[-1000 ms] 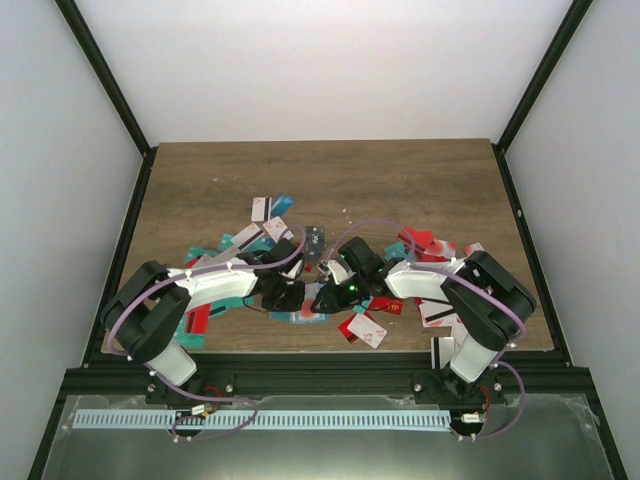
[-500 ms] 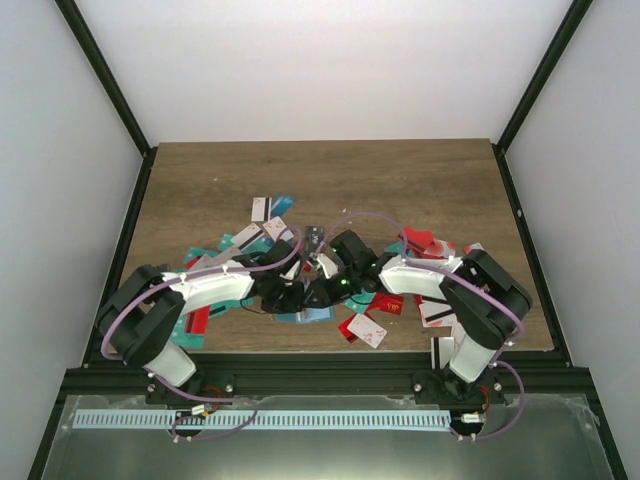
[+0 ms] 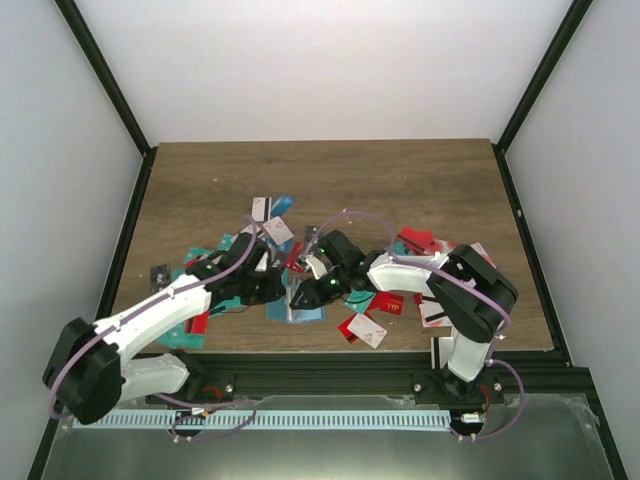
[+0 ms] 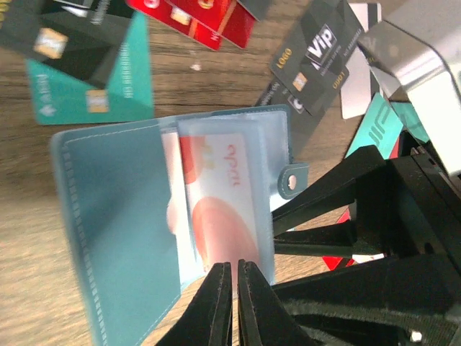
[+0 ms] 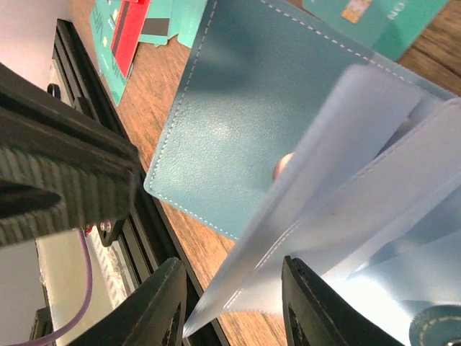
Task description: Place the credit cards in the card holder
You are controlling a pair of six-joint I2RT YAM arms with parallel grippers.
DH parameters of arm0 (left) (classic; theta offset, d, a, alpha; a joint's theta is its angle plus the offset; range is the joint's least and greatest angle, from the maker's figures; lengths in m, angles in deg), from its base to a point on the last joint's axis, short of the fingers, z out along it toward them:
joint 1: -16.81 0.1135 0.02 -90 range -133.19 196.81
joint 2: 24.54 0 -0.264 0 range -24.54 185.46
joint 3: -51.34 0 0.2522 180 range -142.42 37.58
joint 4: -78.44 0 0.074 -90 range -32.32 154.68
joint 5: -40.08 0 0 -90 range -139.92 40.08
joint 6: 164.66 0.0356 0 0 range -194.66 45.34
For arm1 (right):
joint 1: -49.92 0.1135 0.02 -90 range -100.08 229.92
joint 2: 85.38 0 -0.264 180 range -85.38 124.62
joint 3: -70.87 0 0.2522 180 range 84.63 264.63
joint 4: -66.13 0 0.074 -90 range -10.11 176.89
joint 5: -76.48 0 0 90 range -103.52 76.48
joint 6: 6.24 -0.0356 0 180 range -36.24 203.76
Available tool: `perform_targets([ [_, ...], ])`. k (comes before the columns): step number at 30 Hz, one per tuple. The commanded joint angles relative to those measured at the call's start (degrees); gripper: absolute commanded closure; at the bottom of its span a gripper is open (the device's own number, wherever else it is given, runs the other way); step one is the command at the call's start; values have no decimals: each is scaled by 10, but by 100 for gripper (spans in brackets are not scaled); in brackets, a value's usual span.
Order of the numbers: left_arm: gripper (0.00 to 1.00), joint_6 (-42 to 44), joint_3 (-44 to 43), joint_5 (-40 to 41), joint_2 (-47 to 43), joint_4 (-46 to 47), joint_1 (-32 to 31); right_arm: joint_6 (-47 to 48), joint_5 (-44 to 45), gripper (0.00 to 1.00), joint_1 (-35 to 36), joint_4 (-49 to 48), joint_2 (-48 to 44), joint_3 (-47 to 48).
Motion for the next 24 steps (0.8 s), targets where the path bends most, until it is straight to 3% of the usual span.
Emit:
perform_targets([
  [1, 94, -16, 32, 13, -60, -46, 26, 7, -6, 61, 16, 13, 19, 36],
  [8, 94, -22, 69, 10, -130, -71, 44, 2, -13, 50, 26, 12, 38, 58],
  [10, 94, -26, 73, 10, -142, -75, 45, 1, -17, 39, 30, 9, 44, 63],
  [14, 94, -32, 79, 12, -163, -82, 46, 0, -21, 28, 37, 12, 53, 77],
  [24, 94, -40, 81, 16, -190, -97, 49, 2, -22, 15, 52, 32, 70, 121],
])
